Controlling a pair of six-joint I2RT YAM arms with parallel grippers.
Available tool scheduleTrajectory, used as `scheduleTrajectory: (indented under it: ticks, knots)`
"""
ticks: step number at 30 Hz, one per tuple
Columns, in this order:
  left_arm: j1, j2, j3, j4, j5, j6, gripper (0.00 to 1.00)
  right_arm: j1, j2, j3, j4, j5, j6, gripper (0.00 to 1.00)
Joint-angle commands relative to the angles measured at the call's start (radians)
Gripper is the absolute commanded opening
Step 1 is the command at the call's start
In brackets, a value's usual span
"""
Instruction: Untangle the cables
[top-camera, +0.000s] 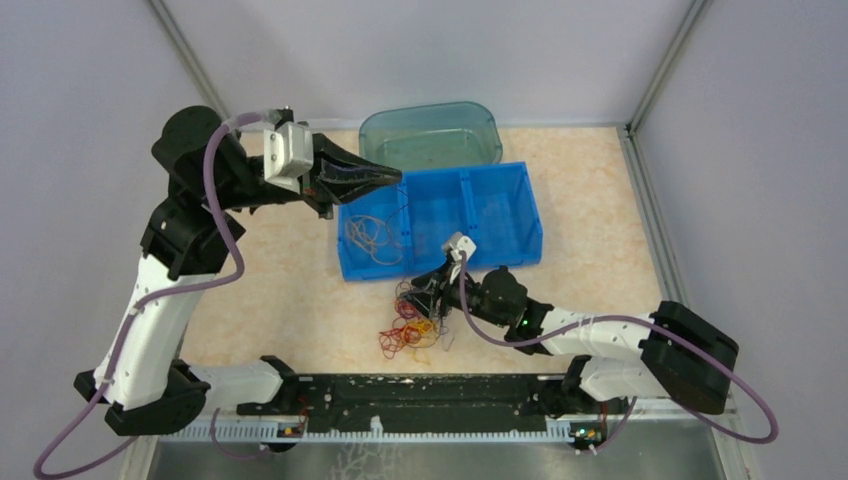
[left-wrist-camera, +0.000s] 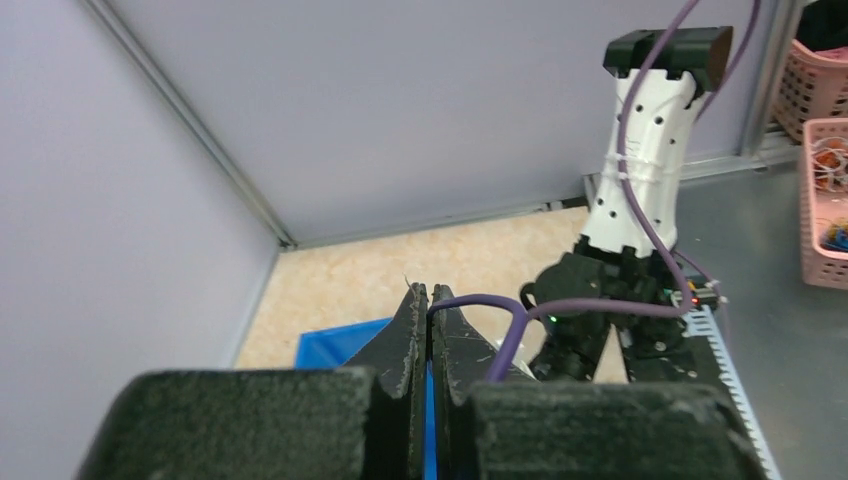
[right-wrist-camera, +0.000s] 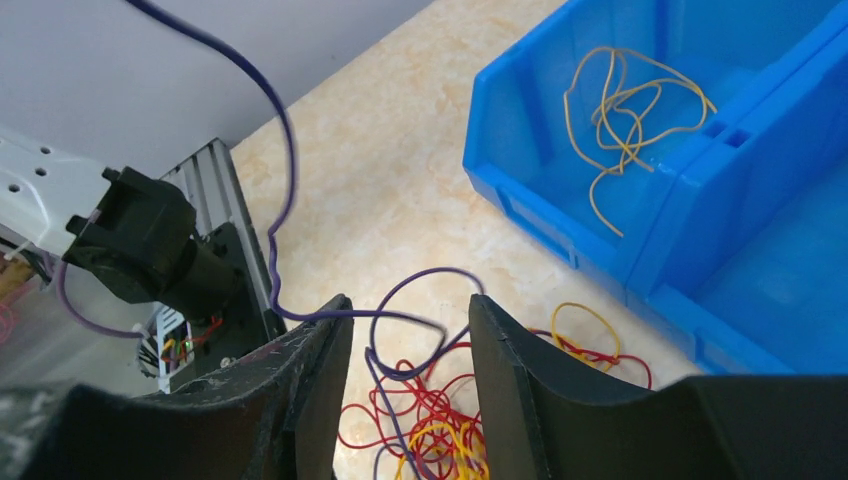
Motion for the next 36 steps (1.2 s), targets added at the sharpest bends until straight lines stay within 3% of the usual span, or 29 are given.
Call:
scheduleTrajectory:
  ticks: [1,6,14,21,36]
  knots:
    - [-0.003,0.010,0.088,0.048,-0.068,0.056,0.00,0.036,0.035,0.000,0.085,0.058,0.007,0.48]
    - [-0.003,0.025,0.178,0.056,-0.116,0.131,0.00,0.071,0.092,-0.017,0.117,0.082,0.005,0.50]
    - [-0.003,-0.007,0.211,0.218,-0.242,0.346,0.00,0.083,0.119,-0.091,0.167,0.122,0.033,0.51]
    - [-0.002,-0.016,0.219,0.367,-0.319,0.497,0.00,0.088,0.133,-0.129,0.184,0.150,0.061,0.62]
    - [-0.002,0.013,0.222,0.835,-0.547,0.824,0.00,0.093,0.085,-0.153,0.116,0.181,0.066,0.66]
